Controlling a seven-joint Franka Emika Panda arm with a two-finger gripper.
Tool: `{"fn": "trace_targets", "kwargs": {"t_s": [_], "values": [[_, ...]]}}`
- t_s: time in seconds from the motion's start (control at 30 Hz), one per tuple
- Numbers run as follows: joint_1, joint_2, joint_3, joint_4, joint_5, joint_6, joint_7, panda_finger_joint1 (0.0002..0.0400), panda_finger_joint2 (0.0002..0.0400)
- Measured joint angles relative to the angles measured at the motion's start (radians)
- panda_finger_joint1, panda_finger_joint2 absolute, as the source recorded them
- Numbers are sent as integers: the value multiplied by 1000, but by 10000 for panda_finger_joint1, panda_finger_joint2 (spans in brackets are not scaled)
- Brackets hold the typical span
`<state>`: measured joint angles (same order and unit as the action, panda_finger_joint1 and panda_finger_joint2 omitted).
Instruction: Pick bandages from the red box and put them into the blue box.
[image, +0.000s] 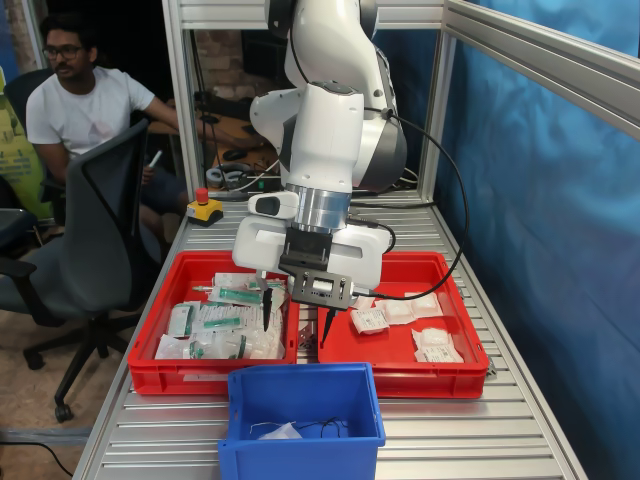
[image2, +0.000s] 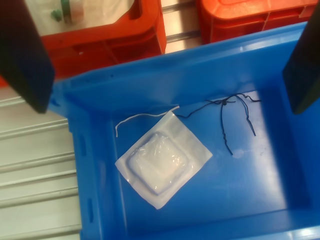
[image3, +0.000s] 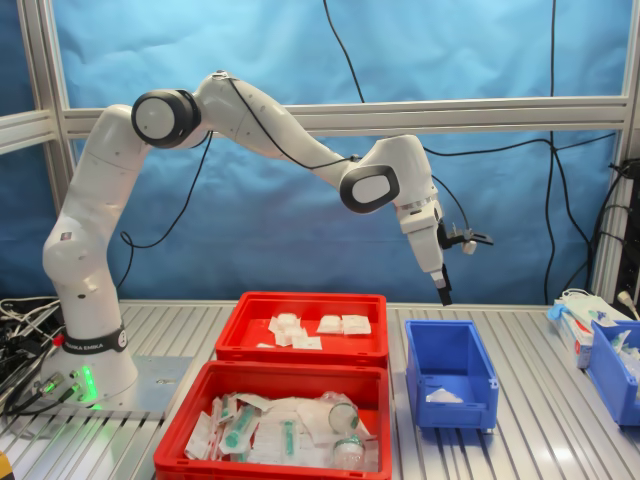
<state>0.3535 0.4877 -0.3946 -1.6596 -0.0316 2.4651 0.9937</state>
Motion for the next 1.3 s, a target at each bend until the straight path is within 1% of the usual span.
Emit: {"fn": "trace_targets", "kwargs": {"t_s": [0.1,0.13,0.43,0.57,0.63,0.77,0.83,1.0,1.13,1.2,1.23,1.3], "values": [[0,0,0,0,0,0,0,386,386],[0,0,0,0,0,0,0,397,397],[0,0,0,0,0,-3,0,400,400],[2,-1,0,0,0,-25,0,400,400],[4,-6,0,0,0,-62,0,400,400],[8,-18,0,-5,0,-98,0,400,400],[12,-33,1,-14,0,-118,0,400,400],[22,-78,2,-50,0,-138,0,400,400],[34,-139,5,-104,0,-151,-10,400,400],[41,-181,7,-143,0,-155,-26,400,400],[45,-210,9,-171,0,-158,-40,400,400],[49,-239,10,-197,0,-163,-52,400,400]]}}
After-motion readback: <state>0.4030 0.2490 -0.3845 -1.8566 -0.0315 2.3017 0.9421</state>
